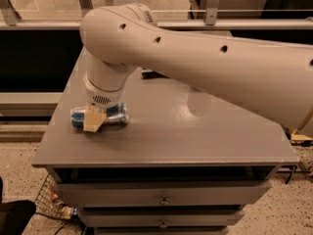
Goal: Knock redbull can over
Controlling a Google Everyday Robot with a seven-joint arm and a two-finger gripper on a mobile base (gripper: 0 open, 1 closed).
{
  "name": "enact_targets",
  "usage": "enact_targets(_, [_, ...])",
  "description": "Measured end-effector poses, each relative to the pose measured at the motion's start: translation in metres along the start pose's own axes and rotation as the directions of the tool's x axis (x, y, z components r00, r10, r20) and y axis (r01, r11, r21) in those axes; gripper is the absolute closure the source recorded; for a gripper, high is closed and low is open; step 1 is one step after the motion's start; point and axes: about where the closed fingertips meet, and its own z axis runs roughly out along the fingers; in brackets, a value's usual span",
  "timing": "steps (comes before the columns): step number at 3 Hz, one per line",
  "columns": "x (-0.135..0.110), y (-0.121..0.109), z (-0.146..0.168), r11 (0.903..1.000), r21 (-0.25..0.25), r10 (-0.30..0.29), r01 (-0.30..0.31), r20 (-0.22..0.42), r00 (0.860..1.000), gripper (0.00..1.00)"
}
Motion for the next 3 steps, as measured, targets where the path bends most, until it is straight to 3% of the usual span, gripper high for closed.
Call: enact_targets(3, [-0.0018,0.0025,0.0000,1.0000,-0.001,-0.007,0.007,-0.002,1.000,0.13])
